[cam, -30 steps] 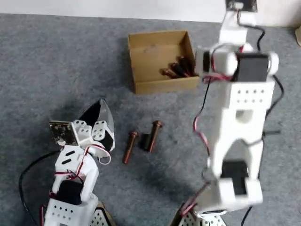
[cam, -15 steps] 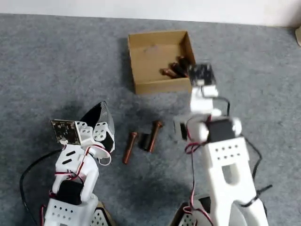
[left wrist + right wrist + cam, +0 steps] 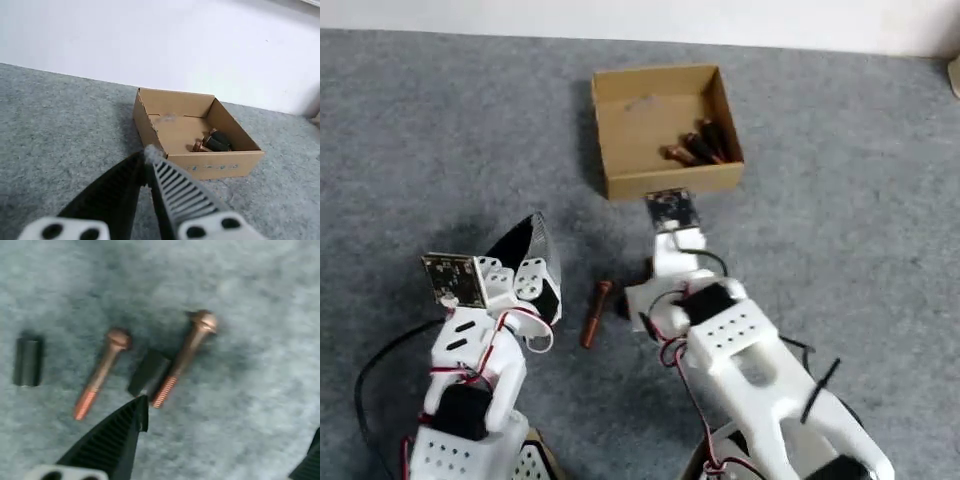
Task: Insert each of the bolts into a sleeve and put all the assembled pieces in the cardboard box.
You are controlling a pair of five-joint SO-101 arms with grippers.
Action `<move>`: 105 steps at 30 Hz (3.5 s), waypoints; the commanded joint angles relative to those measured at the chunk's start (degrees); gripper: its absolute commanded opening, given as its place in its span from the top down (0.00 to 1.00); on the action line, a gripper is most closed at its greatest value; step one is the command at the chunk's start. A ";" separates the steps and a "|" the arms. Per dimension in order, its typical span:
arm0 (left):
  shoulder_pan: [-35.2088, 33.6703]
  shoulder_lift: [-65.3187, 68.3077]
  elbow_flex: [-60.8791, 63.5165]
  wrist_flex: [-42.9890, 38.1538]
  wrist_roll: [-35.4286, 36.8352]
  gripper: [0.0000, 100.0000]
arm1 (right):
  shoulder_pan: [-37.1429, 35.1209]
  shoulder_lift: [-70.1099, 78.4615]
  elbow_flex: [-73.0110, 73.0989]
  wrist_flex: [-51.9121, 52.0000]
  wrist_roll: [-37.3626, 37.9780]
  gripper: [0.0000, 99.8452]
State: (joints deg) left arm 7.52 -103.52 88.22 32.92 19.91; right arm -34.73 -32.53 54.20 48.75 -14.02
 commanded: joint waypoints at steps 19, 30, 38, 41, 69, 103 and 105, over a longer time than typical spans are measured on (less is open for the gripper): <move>-4.35 8.22 -14.90 14.86 2.37 0.99 | -6.37 13.67 -9.36 -7.43 -13.10 0.55; -6.29 33.36 -18.24 6.15 2.37 0.99 | -1.01 14.37 -8.31 -14.11 -12.84 0.55; -6.55 35.12 -18.86 6.24 2.29 0.99 | -0.40 19.21 -5.05 -17.71 -13.01 0.55; -6.55 35.12 -18.86 6.24 2.29 0.99 | -0.31 21.05 -5.05 -17.80 -13.01 0.55; -6.55 35.56 -15.25 -1.05 2.11 0.99 | -2.33 17.63 -9.27 -18.59 -13.10 0.55; -11.56 35.47 -17.63 1.05 2.46 0.99 | -8.22 16.48 -8.22 -21.23 -22.86 0.80; -11.56 35.47 -17.54 1.05 2.46 0.99 | -8.22 16.48 -6.81 -21.23 -22.86 0.80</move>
State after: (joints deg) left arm -3.30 -68.09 73.63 33.98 21.93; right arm -42.73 -14.07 47.16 28.70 -36.70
